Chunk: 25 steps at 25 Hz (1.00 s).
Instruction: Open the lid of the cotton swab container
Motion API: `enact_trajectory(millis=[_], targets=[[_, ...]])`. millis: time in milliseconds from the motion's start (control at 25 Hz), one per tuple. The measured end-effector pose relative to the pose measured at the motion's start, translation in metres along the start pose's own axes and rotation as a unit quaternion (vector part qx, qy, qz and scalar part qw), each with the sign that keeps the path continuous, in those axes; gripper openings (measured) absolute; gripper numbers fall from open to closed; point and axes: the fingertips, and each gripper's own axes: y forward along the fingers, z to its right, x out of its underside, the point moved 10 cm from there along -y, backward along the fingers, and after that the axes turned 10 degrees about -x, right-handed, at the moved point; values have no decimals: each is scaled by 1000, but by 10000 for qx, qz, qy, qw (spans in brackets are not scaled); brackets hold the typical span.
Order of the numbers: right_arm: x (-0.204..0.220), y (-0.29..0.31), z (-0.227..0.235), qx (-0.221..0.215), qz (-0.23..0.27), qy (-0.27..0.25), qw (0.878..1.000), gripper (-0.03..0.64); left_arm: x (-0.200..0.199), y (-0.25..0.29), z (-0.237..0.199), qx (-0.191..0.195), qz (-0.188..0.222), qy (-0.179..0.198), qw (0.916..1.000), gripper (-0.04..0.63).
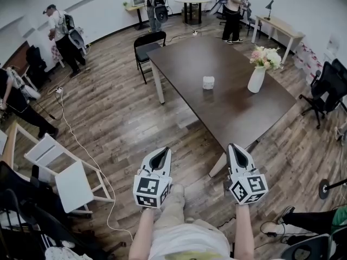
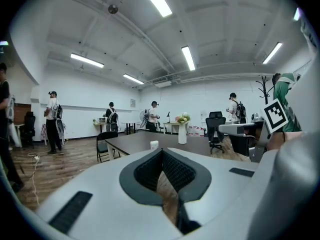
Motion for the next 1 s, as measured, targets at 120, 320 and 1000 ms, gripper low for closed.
enact_trajectory(millis=[120, 320, 1000], targets=[[4, 22, 9, 77, -6, 21, 10000, 21, 0, 24, -12, 59, 11, -17, 10000, 23], [-2, 66, 26, 280, -22, 10, 9996, 21, -13, 74, -39, 212, 60, -144, 9997, 23], [-3, 178, 78, 810, -69, -19, 9967, 21, -35, 214, -92, 837, 65, -142, 9964, 23]])
